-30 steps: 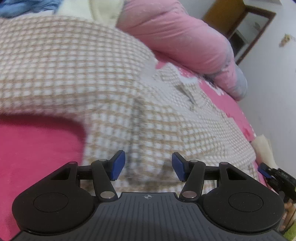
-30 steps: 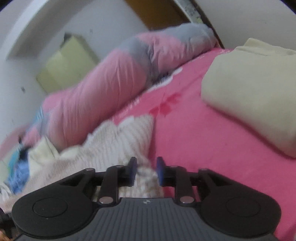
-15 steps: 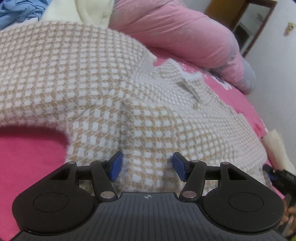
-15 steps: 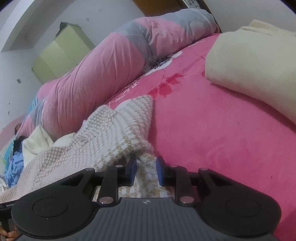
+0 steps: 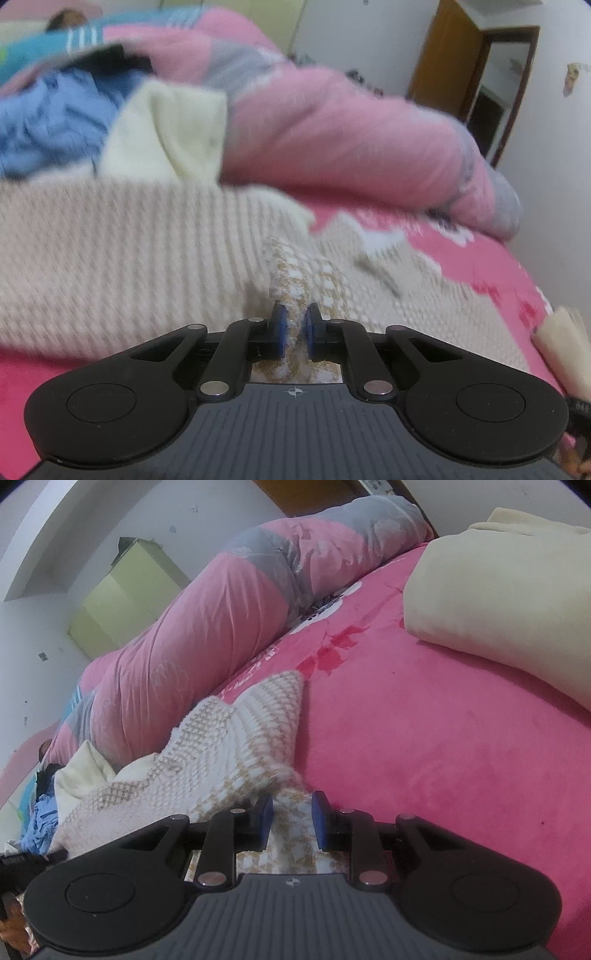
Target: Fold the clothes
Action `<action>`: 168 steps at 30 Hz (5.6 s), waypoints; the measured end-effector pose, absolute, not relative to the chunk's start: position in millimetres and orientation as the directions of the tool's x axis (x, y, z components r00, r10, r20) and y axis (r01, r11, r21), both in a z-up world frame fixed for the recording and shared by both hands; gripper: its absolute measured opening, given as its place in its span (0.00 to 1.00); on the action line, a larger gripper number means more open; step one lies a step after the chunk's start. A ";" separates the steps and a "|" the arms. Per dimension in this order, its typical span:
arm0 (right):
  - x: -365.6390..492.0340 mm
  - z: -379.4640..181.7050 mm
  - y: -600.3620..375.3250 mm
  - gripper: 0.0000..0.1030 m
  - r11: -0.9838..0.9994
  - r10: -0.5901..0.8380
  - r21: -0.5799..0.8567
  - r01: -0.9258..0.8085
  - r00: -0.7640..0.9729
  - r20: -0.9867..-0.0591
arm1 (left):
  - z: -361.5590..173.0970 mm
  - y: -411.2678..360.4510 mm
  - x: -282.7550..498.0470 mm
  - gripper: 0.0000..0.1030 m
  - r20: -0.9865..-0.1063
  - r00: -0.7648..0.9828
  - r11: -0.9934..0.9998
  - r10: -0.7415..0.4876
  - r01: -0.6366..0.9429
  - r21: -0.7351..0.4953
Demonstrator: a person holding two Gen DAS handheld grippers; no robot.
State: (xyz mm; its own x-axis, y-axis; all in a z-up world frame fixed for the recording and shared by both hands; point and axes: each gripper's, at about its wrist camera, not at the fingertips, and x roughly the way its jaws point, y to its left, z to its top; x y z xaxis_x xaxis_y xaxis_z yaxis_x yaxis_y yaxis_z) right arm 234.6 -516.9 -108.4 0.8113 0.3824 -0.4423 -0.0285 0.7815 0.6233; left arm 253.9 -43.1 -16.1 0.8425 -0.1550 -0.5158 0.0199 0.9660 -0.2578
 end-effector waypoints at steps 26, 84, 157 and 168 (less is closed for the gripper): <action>256.0 -76.0 -455.6 0.22 0.976 0.193 0.193 -0.096 0.790 -0.582 | 0.3 -32.1 249.7 0.08 -0.434 0.895 0.977 -0.097 0.003 -0.211; 420.8 -71.7 -416.1 0.18 0.992 0.114 0.121 -0.039 0.696 -0.709 | -100.9 -35.1 245.5 0.40 -0.461 0.830 0.938 -0.315 0.197 -0.286; 259.5 -99.4 -403.0 0.07 0.681 0.225 0.696 0.226 0.840 -0.493 | -74.4 -25.9 242.8 0.19 -0.523 0.833 0.983 -0.180 0.164 -0.077; 234.1 -79.2 -401.6 0.35 0.812 0.251 0.563 0.153 0.779 -0.574 | -50.6 -26.7 220.3 0.23 -0.406 0.901 0.988 -0.152 0.155 -0.027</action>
